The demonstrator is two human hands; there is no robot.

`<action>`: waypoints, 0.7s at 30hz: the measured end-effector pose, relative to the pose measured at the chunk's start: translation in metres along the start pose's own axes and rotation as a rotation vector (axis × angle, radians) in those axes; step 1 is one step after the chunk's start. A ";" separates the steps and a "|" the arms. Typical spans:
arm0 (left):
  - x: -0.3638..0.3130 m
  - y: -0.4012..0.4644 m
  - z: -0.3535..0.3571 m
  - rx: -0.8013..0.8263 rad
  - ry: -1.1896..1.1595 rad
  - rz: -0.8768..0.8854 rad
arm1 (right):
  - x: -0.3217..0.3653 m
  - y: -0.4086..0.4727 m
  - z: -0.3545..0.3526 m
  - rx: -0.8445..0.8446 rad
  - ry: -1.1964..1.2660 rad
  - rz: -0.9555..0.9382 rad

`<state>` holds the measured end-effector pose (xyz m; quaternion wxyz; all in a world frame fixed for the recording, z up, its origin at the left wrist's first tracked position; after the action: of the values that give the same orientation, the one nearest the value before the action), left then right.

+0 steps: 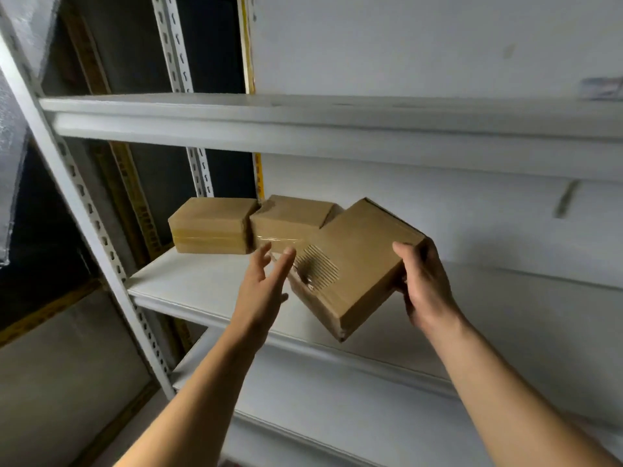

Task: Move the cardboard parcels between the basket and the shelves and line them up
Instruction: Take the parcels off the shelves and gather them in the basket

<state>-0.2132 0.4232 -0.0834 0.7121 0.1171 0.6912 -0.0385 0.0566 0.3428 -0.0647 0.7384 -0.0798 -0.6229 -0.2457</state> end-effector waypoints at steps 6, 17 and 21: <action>-0.005 -0.011 0.099 0.316 -0.028 -0.058 | 0.036 -0.032 -0.093 -0.073 -0.073 0.003; -0.009 -0.050 0.259 0.871 0.022 -0.071 | 0.081 -0.090 -0.221 -0.427 -0.107 -0.059; -0.003 -0.075 0.306 1.044 -0.022 -0.069 | 0.091 -0.129 -0.249 -0.613 -0.158 -0.096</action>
<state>0.0691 0.2828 -0.0839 0.5644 0.4331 0.5759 -0.4027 0.2261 0.1017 -0.0540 0.6169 -0.2879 -0.5785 -0.4494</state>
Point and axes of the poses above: each hand's wrist, its own y-axis towards the middle knuckle, its own z-axis out of the palm, x = y × z, the point moved 10 cm from there along y, towards the middle knuckle, and after that the axes turned 2 degrees about x, right-handed, at the moved point
